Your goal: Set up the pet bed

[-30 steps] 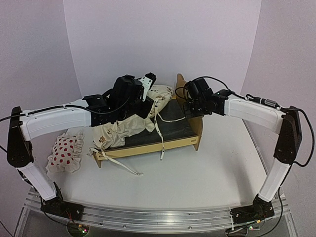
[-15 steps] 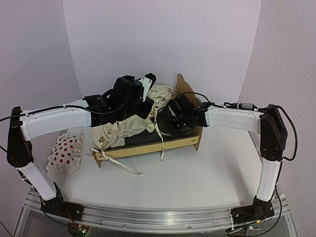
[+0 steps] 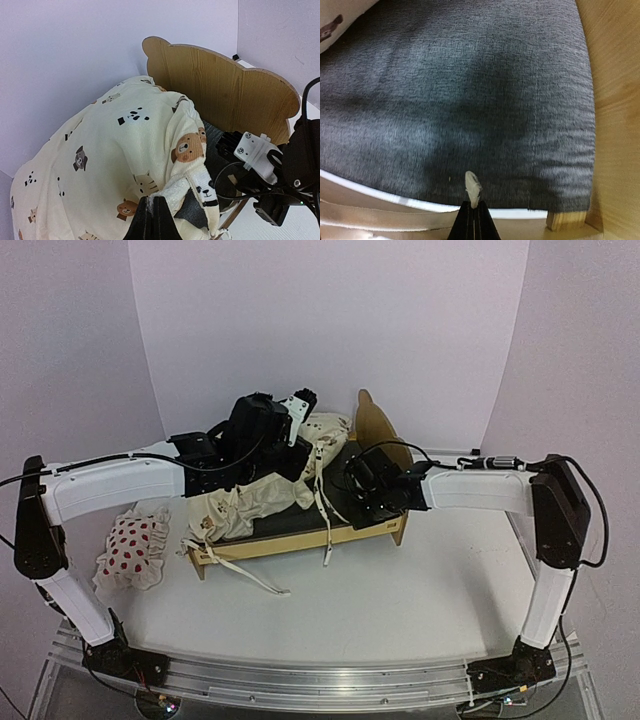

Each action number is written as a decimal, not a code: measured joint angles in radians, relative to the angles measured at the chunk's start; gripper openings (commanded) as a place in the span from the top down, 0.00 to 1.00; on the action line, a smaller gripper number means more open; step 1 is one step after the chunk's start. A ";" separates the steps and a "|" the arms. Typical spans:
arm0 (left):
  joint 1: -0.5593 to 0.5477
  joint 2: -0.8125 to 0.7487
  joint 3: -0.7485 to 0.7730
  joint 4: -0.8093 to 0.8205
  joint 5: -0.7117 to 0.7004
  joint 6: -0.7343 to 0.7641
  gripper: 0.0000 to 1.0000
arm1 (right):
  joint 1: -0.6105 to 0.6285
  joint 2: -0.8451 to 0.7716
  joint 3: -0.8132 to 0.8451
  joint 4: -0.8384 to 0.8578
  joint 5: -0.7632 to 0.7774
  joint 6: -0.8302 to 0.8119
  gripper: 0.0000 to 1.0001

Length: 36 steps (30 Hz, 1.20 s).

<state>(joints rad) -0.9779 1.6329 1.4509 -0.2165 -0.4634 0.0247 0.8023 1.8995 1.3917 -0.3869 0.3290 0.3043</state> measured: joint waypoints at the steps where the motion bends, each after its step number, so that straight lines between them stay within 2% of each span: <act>1: 0.000 0.000 0.000 0.000 0.001 0.000 1.00 | 0.003 -0.008 -0.005 -0.002 0.000 0.004 0.90; 8: 0.002 0.003 0.000 0.000 0.032 0.000 1.00 | 0.018 -0.055 -0.038 -0.008 -0.017 0.029 0.69; 13: 0.002 0.021 0.000 0.000 0.059 -0.006 1.00 | 0.018 -0.092 -0.071 -0.026 -0.030 0.042 0.64; 25: 0.001 0.092 0.037 -0.018 0.143 -0.057 1.00 | 0.018 -0.222 -0.130 -0.040 -0.047 0.039 0.60; 33: -0.013 0.129 0.075 -0.034 0.131 -0.078 1.00 | 0.018 -0.248 -0.142 -0.022 -0.088 0.002 0.74; 36: -0.014 0.118 0.074 -0.042 0.100 -0.082 1.00 | 0.018 -0.221 -0.128 -0.019 -0.094 -0.007 0.75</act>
<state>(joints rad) -0.9923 1.7507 1.5247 -0.2586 -0.3630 -0.0573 0.8200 1.6788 1.2641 -0.4060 0.2346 0.2971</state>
